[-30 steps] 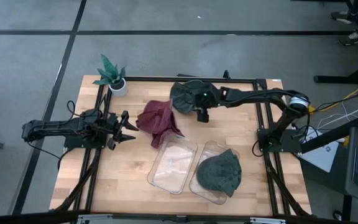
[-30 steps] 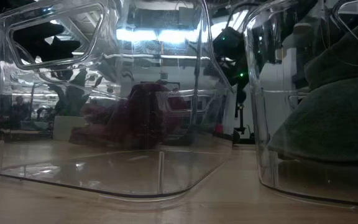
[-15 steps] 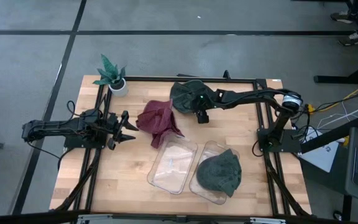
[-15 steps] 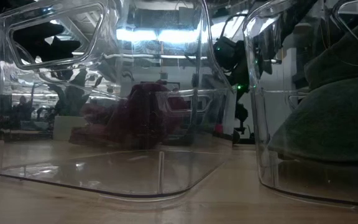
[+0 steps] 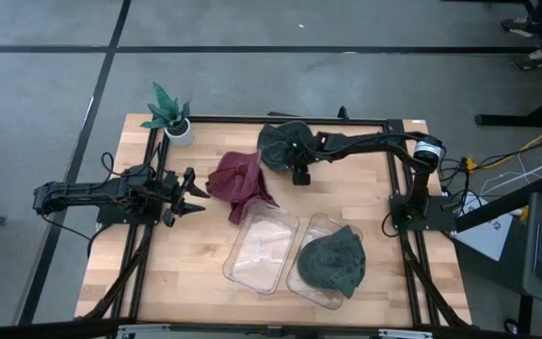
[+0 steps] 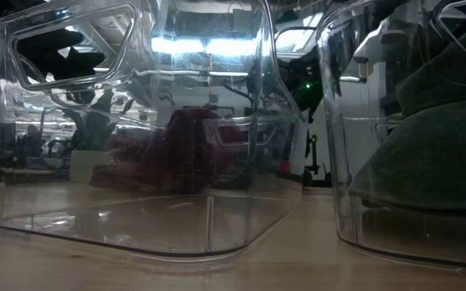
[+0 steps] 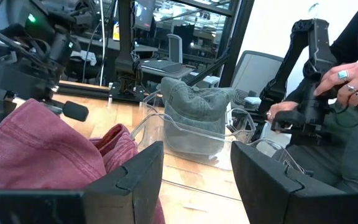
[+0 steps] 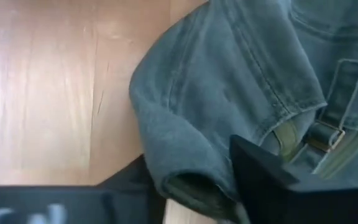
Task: Pick & Place hat
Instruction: Put the gray cap into the right transparent bin
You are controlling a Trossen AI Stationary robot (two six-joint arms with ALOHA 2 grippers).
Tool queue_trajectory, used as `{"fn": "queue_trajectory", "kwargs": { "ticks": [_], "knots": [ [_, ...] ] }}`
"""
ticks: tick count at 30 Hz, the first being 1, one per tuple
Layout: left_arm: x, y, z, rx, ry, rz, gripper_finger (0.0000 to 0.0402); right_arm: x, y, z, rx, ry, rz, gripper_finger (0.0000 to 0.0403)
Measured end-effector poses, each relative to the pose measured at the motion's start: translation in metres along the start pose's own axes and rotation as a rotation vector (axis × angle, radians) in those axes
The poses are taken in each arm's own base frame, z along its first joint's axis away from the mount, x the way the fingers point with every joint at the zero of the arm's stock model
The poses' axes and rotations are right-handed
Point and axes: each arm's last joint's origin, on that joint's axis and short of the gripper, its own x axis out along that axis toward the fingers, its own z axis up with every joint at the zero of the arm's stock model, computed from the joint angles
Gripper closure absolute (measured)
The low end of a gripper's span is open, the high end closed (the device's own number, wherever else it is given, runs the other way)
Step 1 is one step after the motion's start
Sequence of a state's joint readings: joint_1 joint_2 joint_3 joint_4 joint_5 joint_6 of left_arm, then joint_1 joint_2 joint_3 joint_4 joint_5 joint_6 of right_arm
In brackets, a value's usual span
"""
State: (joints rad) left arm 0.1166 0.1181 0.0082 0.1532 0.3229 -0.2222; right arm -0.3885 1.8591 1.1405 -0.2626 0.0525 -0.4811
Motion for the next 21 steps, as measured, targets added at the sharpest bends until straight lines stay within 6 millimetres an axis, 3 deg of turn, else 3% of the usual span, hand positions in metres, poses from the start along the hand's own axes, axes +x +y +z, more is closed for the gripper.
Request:
{"fn": "queue_trajectory", "kwargs": {
  "ticks": [7, 13, 21],
  "knots": [
    [0.0, 0.0, 0.0, 0.0, 0.0, 0.0, 0.0217, -0.008, -0.007, 0.002, 0.2, 0.072, 0.023, 0.0382],
    [0.0, 0.0, 0.0, 0.0, 0.0, 0.0, 0.0217, -0.011, -0.007, 0.003, 0.396, 0.07, 0.145, 0.0369],
    [0.0, 0.0, 0.0, 0.0, 0.0, 0.0, 0.0217, -0.021, -0.018, 0.007, 0.588, 0.057, 0.341, 0.0384]
  ]
}}
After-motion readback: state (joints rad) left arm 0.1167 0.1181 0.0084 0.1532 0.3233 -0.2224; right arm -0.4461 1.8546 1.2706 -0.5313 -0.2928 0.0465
